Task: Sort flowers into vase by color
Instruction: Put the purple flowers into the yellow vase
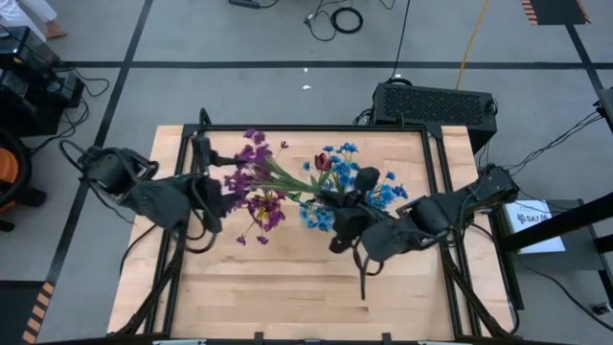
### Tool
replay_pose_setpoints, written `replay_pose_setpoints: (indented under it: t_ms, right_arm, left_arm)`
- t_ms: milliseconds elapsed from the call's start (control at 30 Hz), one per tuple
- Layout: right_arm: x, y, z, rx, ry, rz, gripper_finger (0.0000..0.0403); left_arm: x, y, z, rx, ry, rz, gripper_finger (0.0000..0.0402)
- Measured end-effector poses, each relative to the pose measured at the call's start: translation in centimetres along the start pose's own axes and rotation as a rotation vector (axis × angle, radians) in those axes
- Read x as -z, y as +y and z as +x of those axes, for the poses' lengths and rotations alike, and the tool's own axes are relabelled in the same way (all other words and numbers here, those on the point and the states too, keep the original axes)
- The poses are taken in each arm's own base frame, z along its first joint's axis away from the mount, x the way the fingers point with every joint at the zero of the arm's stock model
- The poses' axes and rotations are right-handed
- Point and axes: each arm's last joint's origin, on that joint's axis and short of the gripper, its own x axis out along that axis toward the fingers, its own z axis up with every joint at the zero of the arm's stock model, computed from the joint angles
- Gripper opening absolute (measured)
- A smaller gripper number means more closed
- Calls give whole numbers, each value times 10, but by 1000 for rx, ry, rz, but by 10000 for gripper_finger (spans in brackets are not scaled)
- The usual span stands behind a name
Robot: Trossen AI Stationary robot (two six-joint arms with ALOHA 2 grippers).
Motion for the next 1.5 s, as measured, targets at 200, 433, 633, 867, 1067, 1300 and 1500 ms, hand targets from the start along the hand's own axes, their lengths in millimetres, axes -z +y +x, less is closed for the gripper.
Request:
replay_pose_setpoints:
  t_ms: [200,433,633,867,1067,1300,1500]
  right_arm:
    - [6,-15,-42,-74,-25,94,1]
    - [9,-48,-91,-121,-111,296,0]
    - [-5,-54,-109,-132,-223,378,0]
    - [-25,-32,-102,-207,-437,384,0]
    - [-22,-3,-85,-182,-715,412,0]
    - [10,39,-57,-110,-871,460,0]
    - [30,66,-38,-153,-952,402,0]
  left_arm:
    - [6,7,-30,41,-101,-83,320]
    - [15,23,-61,110,-224,-303,317]
    - [15,8,-64,186,-217,-438,317]
    - [1,-57,-38,218,-188,-475,317]
    - [-28,-109,-25,139,-418,-427,317]
    - [-46,-120,-7,-3,-617,-419,317]
    - [-48,-109,18,17,-697,-478,317]
